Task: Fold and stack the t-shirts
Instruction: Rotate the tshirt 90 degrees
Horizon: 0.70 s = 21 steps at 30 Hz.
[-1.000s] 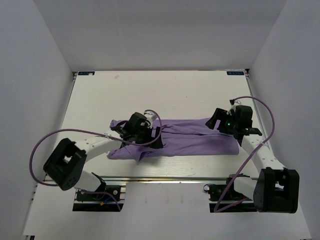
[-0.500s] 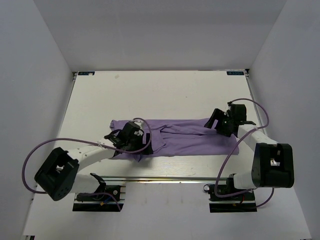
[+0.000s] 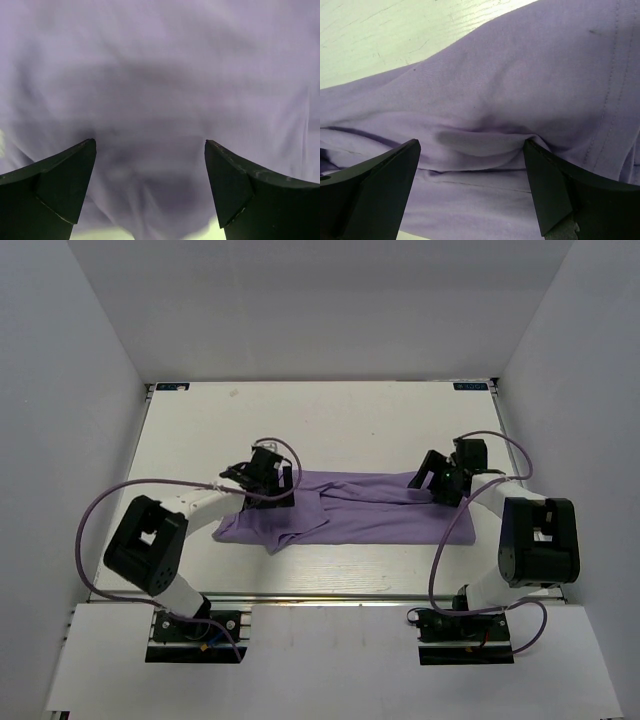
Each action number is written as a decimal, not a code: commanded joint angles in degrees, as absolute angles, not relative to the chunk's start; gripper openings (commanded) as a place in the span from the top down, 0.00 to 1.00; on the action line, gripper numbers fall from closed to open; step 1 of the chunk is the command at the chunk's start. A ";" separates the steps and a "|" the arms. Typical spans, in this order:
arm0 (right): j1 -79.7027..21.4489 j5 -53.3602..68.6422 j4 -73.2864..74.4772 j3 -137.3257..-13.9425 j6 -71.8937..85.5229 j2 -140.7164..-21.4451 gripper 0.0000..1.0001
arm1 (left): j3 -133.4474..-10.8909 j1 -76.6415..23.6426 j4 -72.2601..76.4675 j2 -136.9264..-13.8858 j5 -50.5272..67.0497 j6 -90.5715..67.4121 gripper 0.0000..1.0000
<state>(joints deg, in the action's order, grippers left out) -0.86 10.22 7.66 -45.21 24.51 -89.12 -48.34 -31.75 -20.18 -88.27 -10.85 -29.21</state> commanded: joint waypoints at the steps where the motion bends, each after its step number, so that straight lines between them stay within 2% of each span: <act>1: -0.97 8.96 9.05 -43.16 26.28 -89.22 0.10 | -54.83 -28.48 -20.83 -91.74 -14.77 -24.44 0.00; 6: -1.58 11.42 8.97 -33.79 31.19 -81.14 0.10 | -65.64 -24.53 -22.23 -104.99 -10.82 -21.88 0.00; 15: -4.48 16.86 10.37 -20.40 35.07 -64.96 0.10 | -81.63 -22.32 -22.32 -121.53 -4.22 -20.66 0.00; 21: -10.18 19.77 8.28 -17.24 33.58 -62.84 0.10 | -114.73 -22.32 -28.91 -143.40 6.93 -18.46 0.00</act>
